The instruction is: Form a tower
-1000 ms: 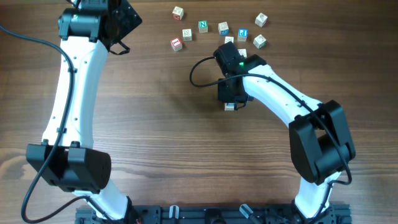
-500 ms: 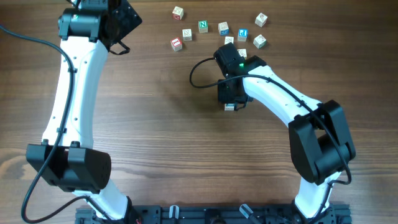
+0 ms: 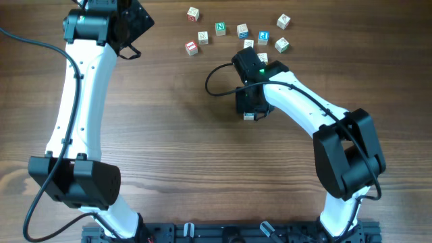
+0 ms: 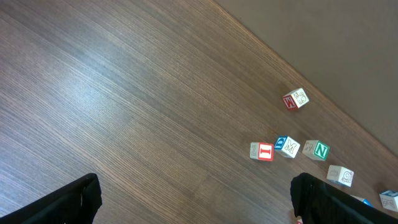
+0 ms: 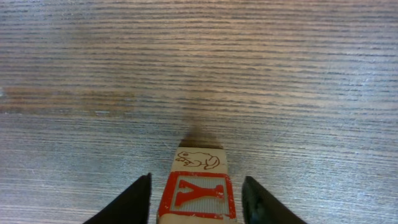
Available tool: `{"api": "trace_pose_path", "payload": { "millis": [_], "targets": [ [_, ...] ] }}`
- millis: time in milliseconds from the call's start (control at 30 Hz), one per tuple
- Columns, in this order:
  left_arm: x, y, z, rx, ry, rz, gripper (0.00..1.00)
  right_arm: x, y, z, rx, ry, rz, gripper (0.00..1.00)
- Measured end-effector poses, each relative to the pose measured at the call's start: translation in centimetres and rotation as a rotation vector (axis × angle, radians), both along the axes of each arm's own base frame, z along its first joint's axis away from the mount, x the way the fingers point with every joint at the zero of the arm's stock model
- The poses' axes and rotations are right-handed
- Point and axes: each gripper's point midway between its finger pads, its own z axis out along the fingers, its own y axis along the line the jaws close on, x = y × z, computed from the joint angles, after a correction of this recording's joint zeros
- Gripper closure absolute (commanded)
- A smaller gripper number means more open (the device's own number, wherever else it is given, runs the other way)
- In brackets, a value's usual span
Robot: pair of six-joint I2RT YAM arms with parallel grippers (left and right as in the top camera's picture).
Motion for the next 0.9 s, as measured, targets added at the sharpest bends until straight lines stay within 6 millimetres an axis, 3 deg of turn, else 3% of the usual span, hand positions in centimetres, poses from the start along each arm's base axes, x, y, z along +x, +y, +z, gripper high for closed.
{"api": "trace_pose_path", "payload": {
  "millis": [133,200,300,367,567,700,900],
  "targets": [
    [0.0,0.0,0.0,0.0,0.0,0.0,0.0,0.0,0.0,0.0,0.001,0.002,0.004,0.21],
    [0.0,0.0,0.0,0.0,0.0,0.0,0.0,0.0,0.0,0.0,0.001,0.002,0.003,0.14],
    [0.0,0.0,0.0,0.0,0.0,0.0,0.0,-0.2,0.0,-0.1,0.0,0.007,0.0,0.12],
    [0.0,0.0,0.0,0.0,0.0,0.0,0.0,-0.5,-0.1,-0.1,-0.004,0.021,0.001,0.02],
    [0.0,0.1,0.0,0.0,0.0,0.003,0.0,-1.1,-0.3,0.1,-0.013,0.052,0.005,0.0],
    [0.0,2.1,0.0,0.001,0.0,0.044,0.0,-1.3,-0.1,0.3,0.001,0.061,0.004,0.0],
    [0.0,2.4,0.0,0.003,0.0,0.051,0.0,0.9,1.6,3.0,0.067,0.0,0.006,0.0]
  ]
}}
